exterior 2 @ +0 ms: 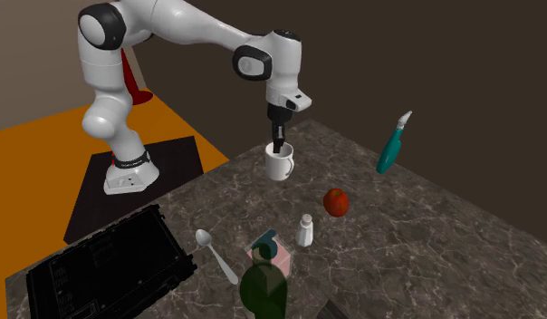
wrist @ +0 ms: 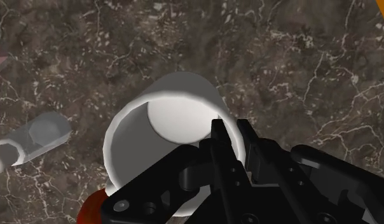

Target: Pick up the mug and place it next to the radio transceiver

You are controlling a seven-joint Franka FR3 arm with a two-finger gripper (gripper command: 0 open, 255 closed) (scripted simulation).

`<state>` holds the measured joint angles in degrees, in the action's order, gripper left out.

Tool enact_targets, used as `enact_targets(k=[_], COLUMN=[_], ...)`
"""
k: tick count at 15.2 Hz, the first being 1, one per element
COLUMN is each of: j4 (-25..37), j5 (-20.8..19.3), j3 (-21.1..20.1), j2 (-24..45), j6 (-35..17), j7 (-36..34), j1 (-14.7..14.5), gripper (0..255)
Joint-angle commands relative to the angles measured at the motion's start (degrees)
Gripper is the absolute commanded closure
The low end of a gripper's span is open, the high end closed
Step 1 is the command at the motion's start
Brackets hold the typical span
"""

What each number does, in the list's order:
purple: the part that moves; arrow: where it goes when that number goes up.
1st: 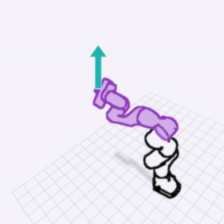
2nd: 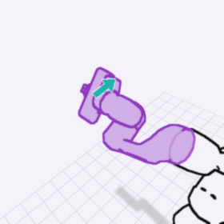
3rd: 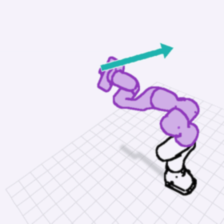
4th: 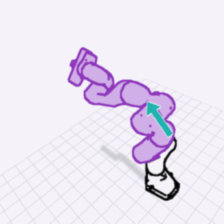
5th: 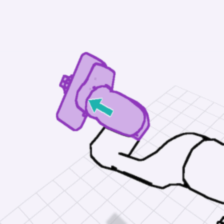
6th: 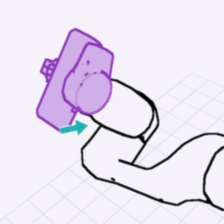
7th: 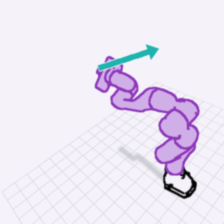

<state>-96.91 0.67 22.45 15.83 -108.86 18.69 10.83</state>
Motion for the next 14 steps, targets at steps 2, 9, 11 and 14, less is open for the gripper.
enact_targets(k=[2,9,11,14], j4=[1.8,6.3,7.8,10.2], j5=[-0.2,-0.4,-0.4,-0.4], j3=[0.1,0.2,0.3,0.3], j2=[-0.5,-1.1,-1.2,-1.2], j6=[2.2,7.4,8.9,11.2], j7=[0.0,0.2,0.3,0.4], j1=[0.0,0.1,0.1,0.2], gripper=[255,255,255,255])
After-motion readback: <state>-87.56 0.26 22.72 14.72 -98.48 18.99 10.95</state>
